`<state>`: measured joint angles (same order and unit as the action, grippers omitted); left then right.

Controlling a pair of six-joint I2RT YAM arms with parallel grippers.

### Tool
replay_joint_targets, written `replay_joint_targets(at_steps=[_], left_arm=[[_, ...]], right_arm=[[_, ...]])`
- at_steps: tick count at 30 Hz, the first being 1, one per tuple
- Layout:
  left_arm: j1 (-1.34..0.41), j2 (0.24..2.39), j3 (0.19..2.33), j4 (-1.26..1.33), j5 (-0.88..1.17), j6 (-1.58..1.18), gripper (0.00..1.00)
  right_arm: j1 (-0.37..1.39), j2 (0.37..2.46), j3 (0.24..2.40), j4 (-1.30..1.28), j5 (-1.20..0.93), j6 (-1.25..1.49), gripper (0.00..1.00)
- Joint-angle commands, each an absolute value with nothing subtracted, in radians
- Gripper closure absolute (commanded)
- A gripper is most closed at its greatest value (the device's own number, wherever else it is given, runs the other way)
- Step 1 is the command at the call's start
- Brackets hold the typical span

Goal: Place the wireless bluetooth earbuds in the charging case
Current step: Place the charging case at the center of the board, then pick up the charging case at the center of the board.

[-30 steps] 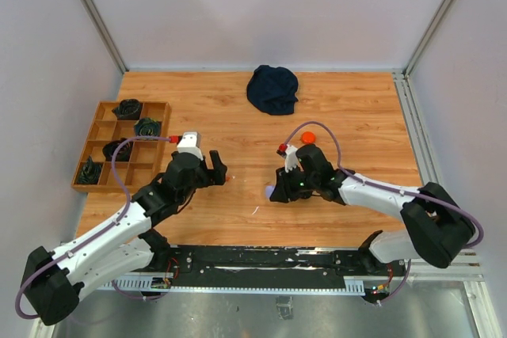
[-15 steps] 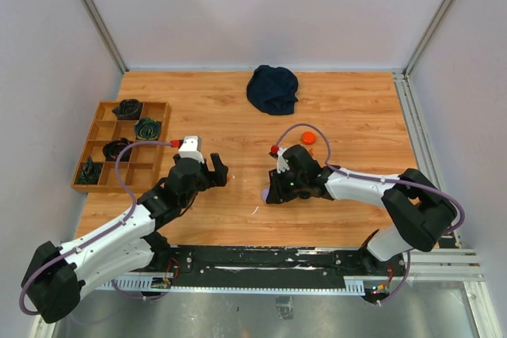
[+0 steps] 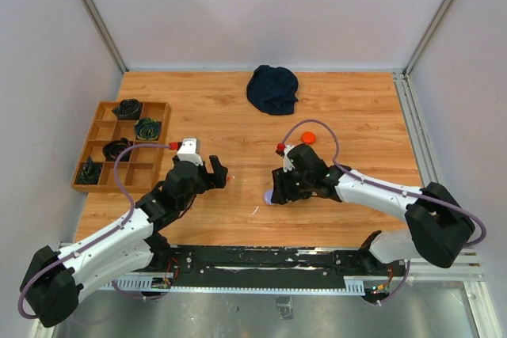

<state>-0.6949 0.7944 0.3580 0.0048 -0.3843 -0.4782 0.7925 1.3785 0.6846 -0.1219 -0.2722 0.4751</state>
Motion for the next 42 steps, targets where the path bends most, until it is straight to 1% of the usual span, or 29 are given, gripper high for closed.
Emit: replay_joint_targets(at_steps=[1, 6, 10, 15, 21, 24, 29, 34, 39, 42], left_arm=[[-0.687, 0.772, 0.343, 0.052, -0.384, -0.476, 0.09], [-0.687, 0.769, 0.339, 0.051, -0.37, -0.479, 0.09], [-0.687, 0.766, 0.339, 0.048, -0.366, -0.48, 0.09], [-0.687, 0.765, 0.337, 0.047, -0.365, -0.48, 0.09], [-0.687, 0.764, 0.336, 0.047, -0.364, -0.48, 0.09], [-0.687, 0.76, 0.334, 0.047, -0.36, -0.483, 0.09], [-0.687, 0.755, 0.331, 0.052, -0.355, -0.484, 0.09], [-0.687, 0.755, 0.329, 0.054, -0.353, -0.485, 0.09], [-0.687, 0.754, 0.33, 0.058, -0.348, -0.486, 0.09], [-0.687, 0.756, 0.33, 0.058, -0.349, -0.486, 0.09]], right_arm=[[0.816, 1.307, 0.758, -0.234, -0.215, 0.433, 0.5], [0.793, 1.292, 0.838, -0.343, -0.096, 0.306, 0.39], [0.705, 1.308, 0.905, -0.397, -0.053, 0.224, 0.32], [0.558, 1.356, 0.971, -0.396, -0.044, 0.149, 0.25], [0.43, 1.481, 1.058, -0.331, -0.064, 0.06, 0.19], [0.374, 1.584, 1.111, -0.321, -0.062, 0.046, 0.17], [0.335, 1.728, 1.206, -0.309, -0.076, -0.012, 0.14], [0.316, 1.836, 1.282, -0.303, -0.092, -0.021, 0.14], [0.307, 1.916, 1.331, -0.297, -0.102, -0.018, 0.16], [0.297, 1.948, 1.346, -0.303, -0.095, -0.009, 0.21]])
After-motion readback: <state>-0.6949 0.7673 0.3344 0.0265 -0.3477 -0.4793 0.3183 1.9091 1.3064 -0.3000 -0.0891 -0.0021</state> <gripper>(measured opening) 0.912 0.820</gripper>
